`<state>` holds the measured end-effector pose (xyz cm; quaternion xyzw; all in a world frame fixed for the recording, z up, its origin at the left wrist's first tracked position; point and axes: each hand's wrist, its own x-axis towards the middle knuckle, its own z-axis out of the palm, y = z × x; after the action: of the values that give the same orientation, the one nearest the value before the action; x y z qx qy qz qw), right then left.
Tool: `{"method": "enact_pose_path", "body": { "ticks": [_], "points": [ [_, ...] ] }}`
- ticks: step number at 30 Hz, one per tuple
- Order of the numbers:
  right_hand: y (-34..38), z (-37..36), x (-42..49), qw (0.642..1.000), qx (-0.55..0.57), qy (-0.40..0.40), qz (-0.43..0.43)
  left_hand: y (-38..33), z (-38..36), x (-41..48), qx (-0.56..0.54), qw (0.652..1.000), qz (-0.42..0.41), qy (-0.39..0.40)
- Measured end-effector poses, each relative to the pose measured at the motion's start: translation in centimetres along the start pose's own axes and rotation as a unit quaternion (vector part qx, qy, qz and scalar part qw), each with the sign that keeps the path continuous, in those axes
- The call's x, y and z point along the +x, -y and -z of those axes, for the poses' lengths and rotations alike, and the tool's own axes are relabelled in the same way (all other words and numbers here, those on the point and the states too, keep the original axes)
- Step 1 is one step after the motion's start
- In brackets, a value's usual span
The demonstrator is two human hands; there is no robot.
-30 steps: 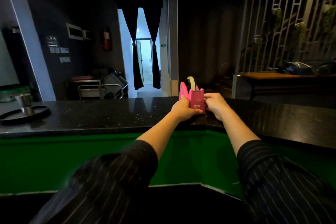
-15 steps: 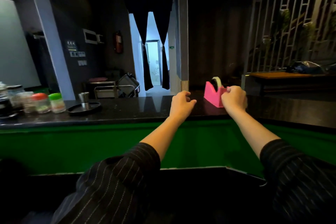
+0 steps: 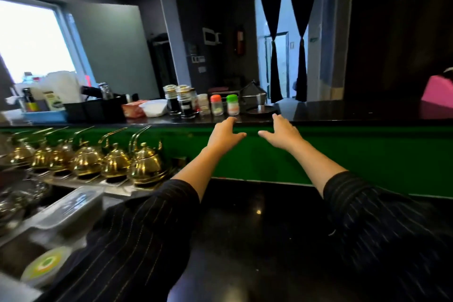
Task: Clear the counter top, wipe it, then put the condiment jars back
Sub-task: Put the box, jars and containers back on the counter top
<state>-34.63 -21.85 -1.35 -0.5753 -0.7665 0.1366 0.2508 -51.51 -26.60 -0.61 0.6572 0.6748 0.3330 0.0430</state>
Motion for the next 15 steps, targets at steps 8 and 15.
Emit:
{"method": "enact_pose_path", "body": {
  "ticks": [8, 15],
  "points": [
    [12.6, -4.0, 5.2, 0.986, -0.031, 0.137, 0.093, 9.7, 10.3, 1.5, 0.064, 0.995, 0.078, -0.005],
    [20.4, -7.4, 10.3, 0.981, 0.048, 0.019, 0.185, 15.7, 15.9, 3.8, 0.070, 0.991, 0.104, -0.054]
  ]
}}
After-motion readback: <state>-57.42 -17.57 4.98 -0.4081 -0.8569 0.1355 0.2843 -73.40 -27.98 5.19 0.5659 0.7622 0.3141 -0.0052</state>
